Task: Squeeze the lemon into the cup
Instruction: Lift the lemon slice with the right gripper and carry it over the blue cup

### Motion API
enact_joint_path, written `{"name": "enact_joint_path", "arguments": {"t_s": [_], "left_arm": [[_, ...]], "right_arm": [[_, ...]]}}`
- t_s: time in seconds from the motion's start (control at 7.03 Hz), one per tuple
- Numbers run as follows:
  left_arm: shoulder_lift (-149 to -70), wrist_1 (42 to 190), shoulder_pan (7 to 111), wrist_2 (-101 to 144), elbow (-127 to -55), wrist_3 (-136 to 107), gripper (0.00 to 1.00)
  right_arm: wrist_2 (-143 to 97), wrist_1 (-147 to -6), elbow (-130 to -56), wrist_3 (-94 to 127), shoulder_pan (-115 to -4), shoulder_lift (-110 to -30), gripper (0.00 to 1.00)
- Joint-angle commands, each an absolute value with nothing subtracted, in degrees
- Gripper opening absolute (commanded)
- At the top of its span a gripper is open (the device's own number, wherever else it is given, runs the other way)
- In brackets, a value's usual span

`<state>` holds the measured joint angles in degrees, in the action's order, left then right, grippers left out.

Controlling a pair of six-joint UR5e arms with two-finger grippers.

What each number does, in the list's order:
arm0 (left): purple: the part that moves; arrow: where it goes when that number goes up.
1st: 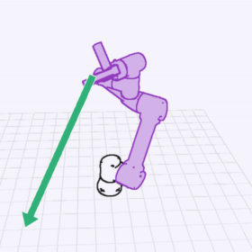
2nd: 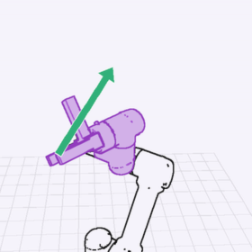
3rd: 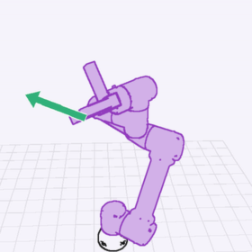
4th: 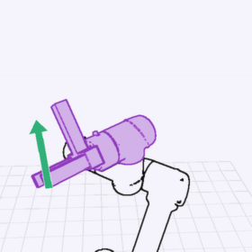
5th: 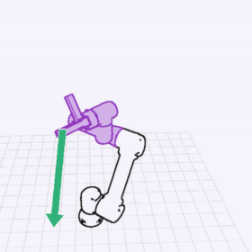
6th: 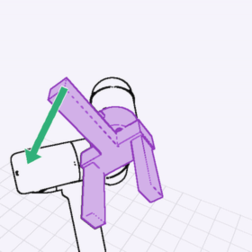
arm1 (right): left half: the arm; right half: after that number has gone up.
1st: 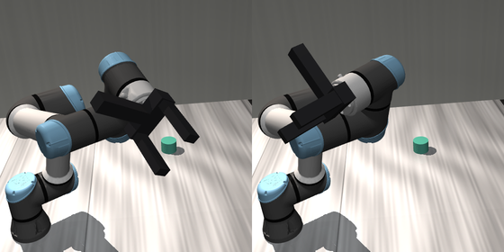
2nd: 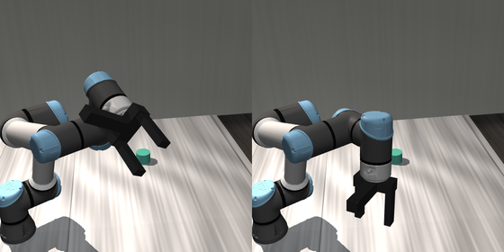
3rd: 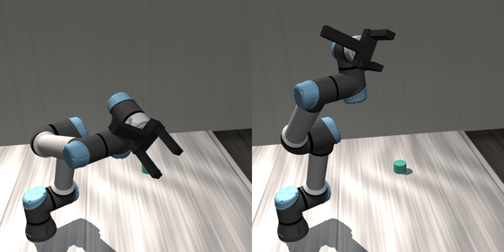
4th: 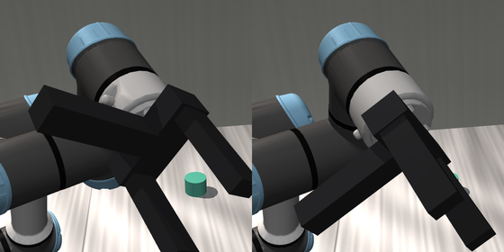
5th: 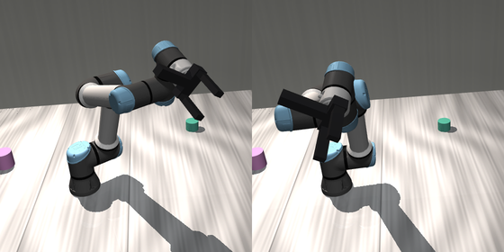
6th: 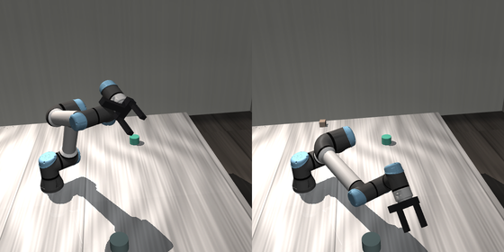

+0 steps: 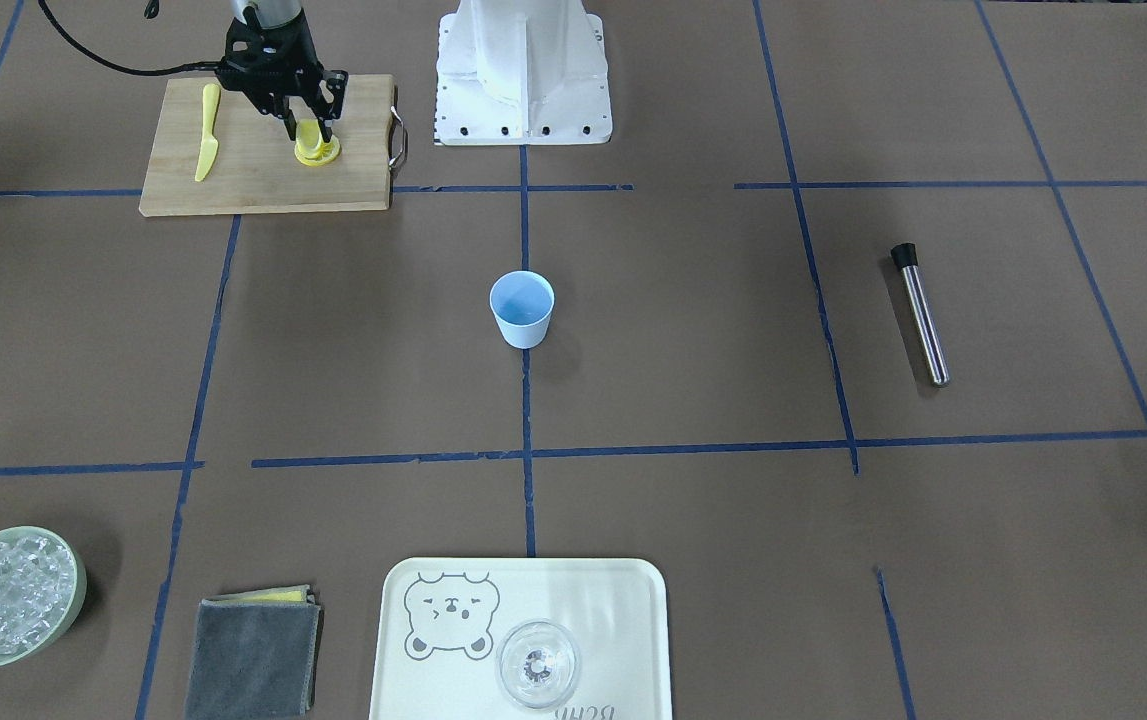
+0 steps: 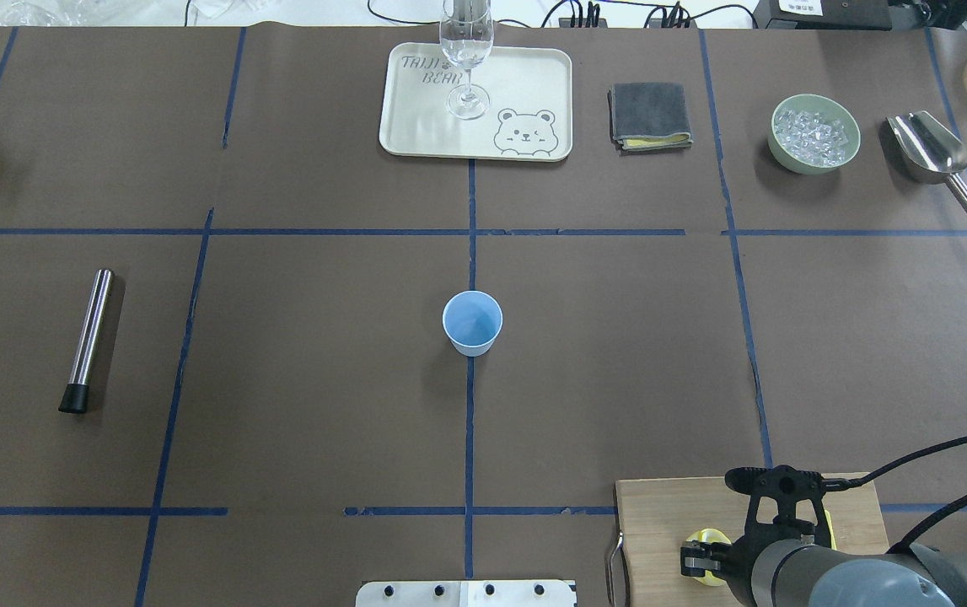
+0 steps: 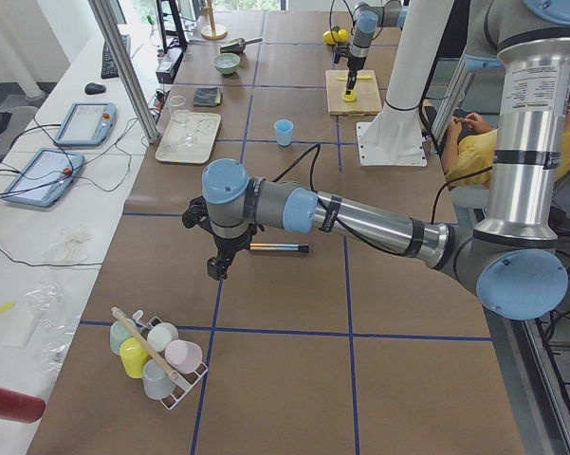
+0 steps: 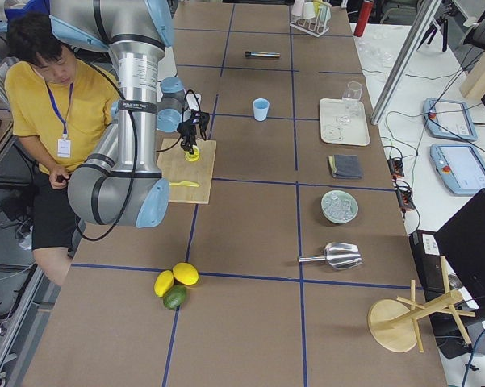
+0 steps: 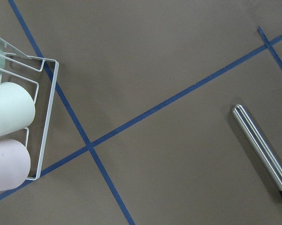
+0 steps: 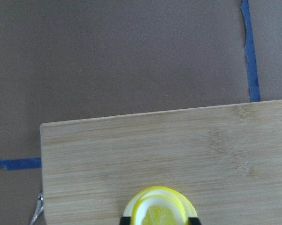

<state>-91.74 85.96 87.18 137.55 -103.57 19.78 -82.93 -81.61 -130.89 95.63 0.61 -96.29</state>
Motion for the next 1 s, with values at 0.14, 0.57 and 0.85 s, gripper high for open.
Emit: {"name": "enact_joint_path", "arguments": {"t_s": [0.14, 0.57, 0.85], "left_arm": [[-91.67, 85.96, 87.19, 137.64, -103.54, 19.78, 1.0], [-90.7, 85.96, 87.19, 138.43, -103.8, 19.86, 1.0], [-90.36, 85.96, 87.19, 138.43, -103.8, 19.95, 1.0]], "right_arm": [[-83.06, -81.74, -132.35, 95.62, -1.92, -95.28, 0.5], [-86.04, -82.17, -130.97, 95.54, -9.81, -85.2, 0.5], [-92.95, -86.2, -122.57, 95.1, -18.15, -71.19, 0.5]]}}
